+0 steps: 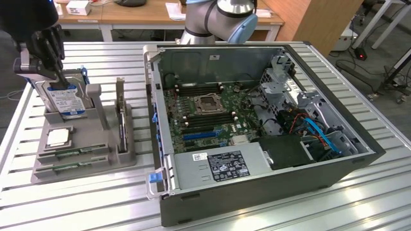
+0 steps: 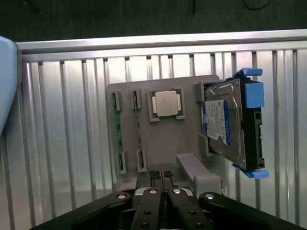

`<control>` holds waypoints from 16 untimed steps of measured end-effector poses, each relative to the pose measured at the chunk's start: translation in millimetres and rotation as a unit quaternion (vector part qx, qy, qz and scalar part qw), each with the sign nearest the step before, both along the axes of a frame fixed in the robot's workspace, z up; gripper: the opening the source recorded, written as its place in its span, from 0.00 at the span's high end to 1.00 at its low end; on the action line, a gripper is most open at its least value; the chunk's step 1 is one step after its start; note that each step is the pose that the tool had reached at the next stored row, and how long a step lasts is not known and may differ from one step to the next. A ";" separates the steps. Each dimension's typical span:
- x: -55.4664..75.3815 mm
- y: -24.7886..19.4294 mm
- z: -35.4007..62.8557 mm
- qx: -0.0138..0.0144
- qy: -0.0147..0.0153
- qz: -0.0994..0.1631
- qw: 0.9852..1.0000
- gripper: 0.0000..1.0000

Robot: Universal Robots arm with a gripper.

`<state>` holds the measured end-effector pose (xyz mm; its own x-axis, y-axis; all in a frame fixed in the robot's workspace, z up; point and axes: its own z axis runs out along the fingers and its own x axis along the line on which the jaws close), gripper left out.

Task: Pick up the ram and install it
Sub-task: 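Pick up the ram and move it above insertion slot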

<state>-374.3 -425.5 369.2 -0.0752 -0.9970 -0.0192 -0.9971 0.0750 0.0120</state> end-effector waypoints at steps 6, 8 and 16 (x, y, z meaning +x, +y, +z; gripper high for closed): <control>-3.0 0.0 0.0 0.000 0.000 0.000 1.000 0.91; -3.1 -0.2 0.0 0.000 0.000 0.000 1.000 0.91; -3.2 -2.2 0.0 0.000 0.000 0.000 1.000 0.91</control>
<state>-377.5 -427.7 369.2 -0.0751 -0.9970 -0.0189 -0.9971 0.0749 0.0118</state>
